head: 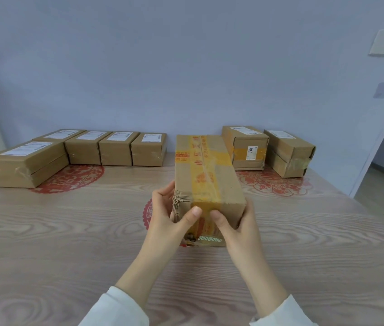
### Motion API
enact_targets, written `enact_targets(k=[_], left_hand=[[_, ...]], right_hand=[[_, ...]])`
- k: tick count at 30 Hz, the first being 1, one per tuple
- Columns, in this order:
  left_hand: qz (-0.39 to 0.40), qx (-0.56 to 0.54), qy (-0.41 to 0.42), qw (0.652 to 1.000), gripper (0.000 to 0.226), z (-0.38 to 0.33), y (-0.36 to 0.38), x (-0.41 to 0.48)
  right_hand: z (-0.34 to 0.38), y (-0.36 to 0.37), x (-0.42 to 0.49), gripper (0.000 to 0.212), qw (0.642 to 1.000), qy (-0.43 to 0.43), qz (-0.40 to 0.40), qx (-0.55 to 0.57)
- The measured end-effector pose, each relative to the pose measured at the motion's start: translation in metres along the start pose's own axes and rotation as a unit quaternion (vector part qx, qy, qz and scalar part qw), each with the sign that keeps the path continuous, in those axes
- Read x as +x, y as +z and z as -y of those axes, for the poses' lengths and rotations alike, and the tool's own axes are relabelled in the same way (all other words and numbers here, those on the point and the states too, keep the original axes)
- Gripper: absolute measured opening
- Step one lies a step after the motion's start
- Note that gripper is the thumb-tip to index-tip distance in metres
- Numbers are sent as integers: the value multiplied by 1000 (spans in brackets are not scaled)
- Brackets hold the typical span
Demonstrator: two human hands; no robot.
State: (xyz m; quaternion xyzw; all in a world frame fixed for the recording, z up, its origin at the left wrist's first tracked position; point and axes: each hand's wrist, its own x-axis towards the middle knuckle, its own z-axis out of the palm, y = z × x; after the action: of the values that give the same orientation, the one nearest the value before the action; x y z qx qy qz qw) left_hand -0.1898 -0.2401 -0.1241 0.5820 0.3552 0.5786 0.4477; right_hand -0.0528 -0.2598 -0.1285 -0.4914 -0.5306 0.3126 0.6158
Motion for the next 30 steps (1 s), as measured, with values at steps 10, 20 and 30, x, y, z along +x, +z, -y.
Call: enact_targets(k=[10, 20, 30], left_hand=[[25, 0, -11, 1000, 82, 5, -8, -4], [36, -2, -12, 999, 80, 5, -4, -10], [14, 32, -10, 999, 70, 10, -5, -10]], right_hand=[[6, -10, -8, 80, 999, 1, 39, 12], [-3, -9, -12, 64, 1000, 15, 25, 7], [-15, -3, -12, 61, 999, -12, -12, -37]])
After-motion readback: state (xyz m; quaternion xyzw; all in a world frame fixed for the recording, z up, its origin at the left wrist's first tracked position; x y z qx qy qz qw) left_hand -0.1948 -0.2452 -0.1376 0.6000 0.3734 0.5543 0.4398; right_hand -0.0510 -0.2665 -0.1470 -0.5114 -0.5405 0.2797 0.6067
